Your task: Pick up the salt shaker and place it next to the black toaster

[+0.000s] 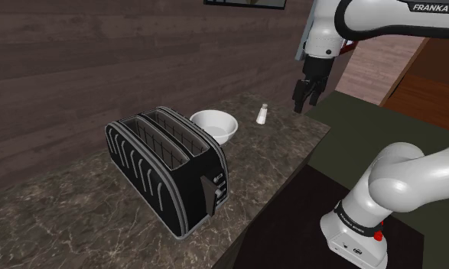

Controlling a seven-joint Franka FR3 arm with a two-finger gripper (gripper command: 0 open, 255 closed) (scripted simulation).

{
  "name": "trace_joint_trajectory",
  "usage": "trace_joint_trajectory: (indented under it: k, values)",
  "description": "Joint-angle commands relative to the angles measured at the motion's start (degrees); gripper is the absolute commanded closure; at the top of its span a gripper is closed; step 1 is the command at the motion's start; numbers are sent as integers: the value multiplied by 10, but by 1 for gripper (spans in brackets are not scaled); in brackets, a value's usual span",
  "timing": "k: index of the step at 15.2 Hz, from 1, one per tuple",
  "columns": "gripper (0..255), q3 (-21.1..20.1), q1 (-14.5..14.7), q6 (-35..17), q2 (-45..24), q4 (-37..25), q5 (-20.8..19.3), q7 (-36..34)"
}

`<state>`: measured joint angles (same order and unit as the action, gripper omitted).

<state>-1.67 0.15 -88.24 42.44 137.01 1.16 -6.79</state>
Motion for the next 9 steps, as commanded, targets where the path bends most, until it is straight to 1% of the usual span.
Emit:
trace_joint_trajectory:
  k: [1,5,9]
  values:
    - [0,0,0,0,0,0,0,0]
    - [0,42,-11,-81,-22,31,-22,55]
    - [0,86,-20,-163,-61,48,-36,109]
